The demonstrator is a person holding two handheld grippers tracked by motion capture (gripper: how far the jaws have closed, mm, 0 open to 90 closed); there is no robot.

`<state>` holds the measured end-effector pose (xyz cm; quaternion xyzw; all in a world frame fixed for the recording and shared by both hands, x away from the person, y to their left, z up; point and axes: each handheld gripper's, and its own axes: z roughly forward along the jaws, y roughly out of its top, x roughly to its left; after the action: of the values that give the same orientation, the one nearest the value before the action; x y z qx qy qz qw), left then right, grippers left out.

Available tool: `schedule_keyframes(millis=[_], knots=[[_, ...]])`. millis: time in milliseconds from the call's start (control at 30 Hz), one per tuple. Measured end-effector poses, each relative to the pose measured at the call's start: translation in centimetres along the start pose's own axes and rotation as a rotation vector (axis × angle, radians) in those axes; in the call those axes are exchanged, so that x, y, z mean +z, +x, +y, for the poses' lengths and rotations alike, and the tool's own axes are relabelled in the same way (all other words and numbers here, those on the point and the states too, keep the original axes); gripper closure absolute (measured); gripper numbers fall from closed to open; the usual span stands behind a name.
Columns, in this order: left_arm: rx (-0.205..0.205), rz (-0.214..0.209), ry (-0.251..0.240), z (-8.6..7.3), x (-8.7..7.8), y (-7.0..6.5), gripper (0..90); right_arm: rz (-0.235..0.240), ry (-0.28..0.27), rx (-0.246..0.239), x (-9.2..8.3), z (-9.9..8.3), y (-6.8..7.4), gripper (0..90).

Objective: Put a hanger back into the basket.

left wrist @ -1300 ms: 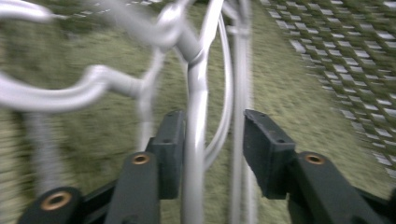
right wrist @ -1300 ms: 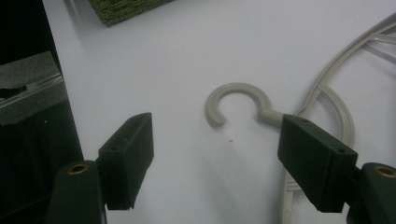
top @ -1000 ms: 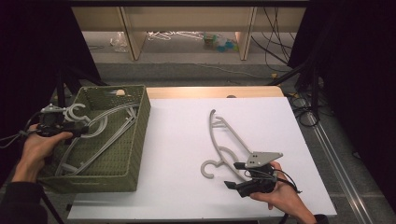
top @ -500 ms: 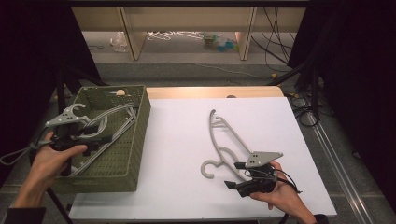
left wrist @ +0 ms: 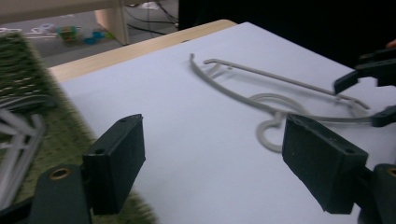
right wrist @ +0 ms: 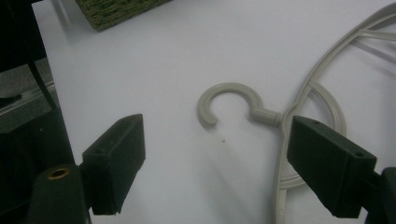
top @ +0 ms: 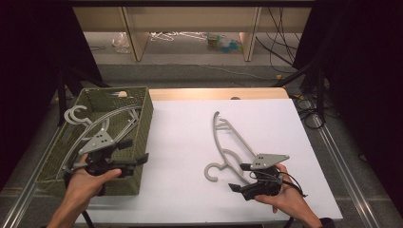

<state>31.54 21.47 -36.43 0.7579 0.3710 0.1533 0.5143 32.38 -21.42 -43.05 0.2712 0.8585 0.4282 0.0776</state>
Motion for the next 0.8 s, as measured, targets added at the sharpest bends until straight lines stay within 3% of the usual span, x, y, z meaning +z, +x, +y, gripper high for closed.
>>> schedule_keyframes(millis=[233, 333, 400, 533, 700, 767, 800], knots=[[0.033, -0.056, 0.010, -1.3, 1.5, -2.5, 20.2, -0.004, -0.001, -0.005, 0.0, 0.0, 0.1, 20.3], [0.040, -0.028, 0.002, -2.4, 2.1, -3.3, 20.8, -0.008, -0.001, -0.007, 0.0, 0.0, 0.1, 20.3], [0.021, -0.046, 0.001, -3.2, 2.5, -3.7, 21.1, -0.009, 0.001, -0.011, 0.0, 0.0, 0.1, 20.3], [0.027, -0.048, -0.006, -4.9, 3.1, -4.7, 21.2, -0.008, 0.004, -0.013, 0.0, 0.0, 0.1, 20.3], [0.014, -0.084, 0.016, -6.3, 3.6, -5.4, 21.0, -0.010, 0.009, -0.019, 0.0, 0.0, 0.1, 20.3], [0.046, -0.075, 0.021, -6.6, 3.7, -5.5, 20.7, -0.020, 0.008, -0.022, -0.1, 0.0, 0.0, 20.2], [0.043, -0.072, 0.025, -6.7, 3.8, -5.5, 20.7, -0.017, 0.013, -0.021, 0.0, 0.0, 0.0, 20.2]])
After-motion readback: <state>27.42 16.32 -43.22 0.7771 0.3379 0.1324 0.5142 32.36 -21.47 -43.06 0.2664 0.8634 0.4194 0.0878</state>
